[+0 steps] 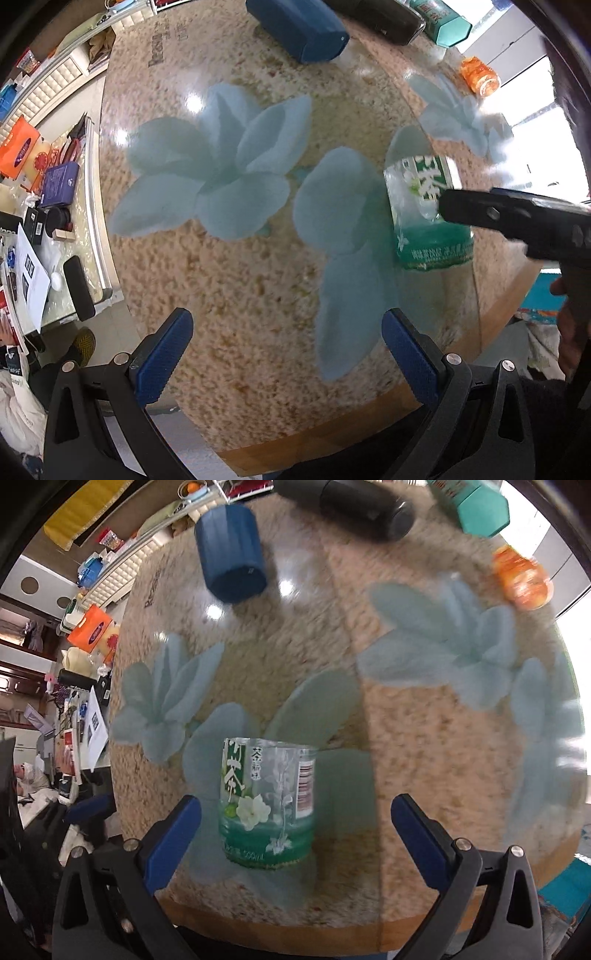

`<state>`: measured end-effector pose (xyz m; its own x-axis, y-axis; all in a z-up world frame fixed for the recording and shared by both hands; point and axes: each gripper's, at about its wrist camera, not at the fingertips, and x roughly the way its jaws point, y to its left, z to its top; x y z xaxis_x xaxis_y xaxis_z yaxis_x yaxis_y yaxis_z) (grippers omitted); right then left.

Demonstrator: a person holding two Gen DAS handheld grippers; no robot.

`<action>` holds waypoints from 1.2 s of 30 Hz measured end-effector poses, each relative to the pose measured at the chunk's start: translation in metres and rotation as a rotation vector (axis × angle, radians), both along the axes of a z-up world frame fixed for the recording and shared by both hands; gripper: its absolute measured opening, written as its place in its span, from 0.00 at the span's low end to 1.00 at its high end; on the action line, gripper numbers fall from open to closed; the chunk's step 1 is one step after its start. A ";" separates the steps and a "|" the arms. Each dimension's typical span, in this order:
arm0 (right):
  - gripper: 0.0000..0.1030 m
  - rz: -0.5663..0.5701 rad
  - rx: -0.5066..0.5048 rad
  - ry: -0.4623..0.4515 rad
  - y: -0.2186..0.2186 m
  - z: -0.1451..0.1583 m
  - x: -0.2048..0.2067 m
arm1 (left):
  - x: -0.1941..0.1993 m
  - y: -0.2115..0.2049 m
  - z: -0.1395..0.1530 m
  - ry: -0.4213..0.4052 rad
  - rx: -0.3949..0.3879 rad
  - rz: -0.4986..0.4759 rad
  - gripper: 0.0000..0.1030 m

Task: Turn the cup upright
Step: 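Withdraw the left tool while the right tool moves toward the standing cup, then close the right gripper around the green-labelled cup, then lift and turn the cup with the right gripper, lower it onto the table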

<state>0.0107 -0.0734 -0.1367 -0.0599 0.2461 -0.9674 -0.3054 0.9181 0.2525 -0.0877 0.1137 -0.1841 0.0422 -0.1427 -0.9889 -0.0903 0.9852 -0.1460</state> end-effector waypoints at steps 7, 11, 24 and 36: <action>1.00 -0.009 0.000 0.081 0.012 -0.023 0.007 | -0.011 0.005 -0.011 0.032 -0.010 -0.007 1.00; 0.84 -0.014 0.006 0.132 0.018 -0.035 0.010 | -0.012 0.009 -0.015 0.036 -0.012 0.003 1.00; 0.60 0.005 0.066 0.137 0.016 -0.027 0.013 | 0.001 0.010 -0.017 0.032 -0.036 0.032 1.00; 0.57 0.029 0.098 -0.087 -0.024 0.015 0.049 | 0.019 -0.028 0.000 -0.002 -0.035 0.060 1.00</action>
<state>0.0593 -0.0976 -0.1221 0.0144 0.3389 -0.9407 -0.3563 0.8808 0.3118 -0.0691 0.0860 -0.1840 0.0532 -0.1741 -0.9833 -0.1487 0.9723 -0.1802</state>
